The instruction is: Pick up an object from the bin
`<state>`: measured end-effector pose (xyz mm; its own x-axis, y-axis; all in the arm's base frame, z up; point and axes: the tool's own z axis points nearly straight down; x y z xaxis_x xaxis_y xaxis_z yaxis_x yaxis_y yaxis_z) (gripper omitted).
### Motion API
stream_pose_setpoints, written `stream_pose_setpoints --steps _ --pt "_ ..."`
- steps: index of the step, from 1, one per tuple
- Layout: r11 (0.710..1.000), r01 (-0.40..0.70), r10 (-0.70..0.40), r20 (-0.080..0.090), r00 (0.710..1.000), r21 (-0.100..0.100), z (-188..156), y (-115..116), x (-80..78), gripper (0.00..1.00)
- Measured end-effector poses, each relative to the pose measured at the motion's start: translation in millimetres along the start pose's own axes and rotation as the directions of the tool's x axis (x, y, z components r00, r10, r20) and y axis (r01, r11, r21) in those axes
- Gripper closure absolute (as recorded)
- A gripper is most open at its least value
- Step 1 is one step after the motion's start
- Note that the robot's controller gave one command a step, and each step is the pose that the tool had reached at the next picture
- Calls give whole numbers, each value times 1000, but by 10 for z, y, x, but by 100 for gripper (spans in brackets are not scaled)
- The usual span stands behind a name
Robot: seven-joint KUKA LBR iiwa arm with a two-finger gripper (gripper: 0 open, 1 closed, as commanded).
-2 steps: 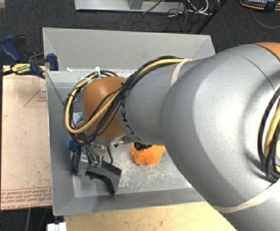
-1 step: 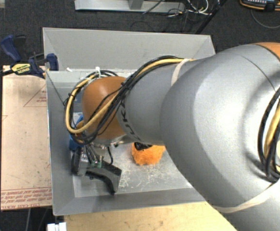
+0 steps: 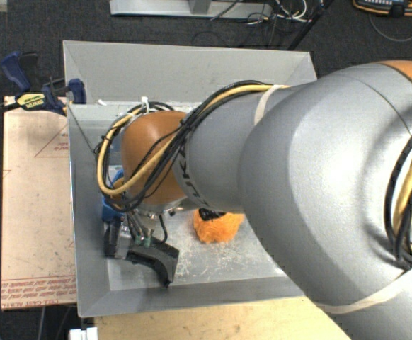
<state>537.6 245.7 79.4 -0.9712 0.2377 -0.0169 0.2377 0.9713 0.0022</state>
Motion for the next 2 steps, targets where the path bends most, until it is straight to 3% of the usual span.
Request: stream_pose_setpoints --steps 2 --pt "1000 -1 1 -1 1000 3 -136 -12 -7 100"
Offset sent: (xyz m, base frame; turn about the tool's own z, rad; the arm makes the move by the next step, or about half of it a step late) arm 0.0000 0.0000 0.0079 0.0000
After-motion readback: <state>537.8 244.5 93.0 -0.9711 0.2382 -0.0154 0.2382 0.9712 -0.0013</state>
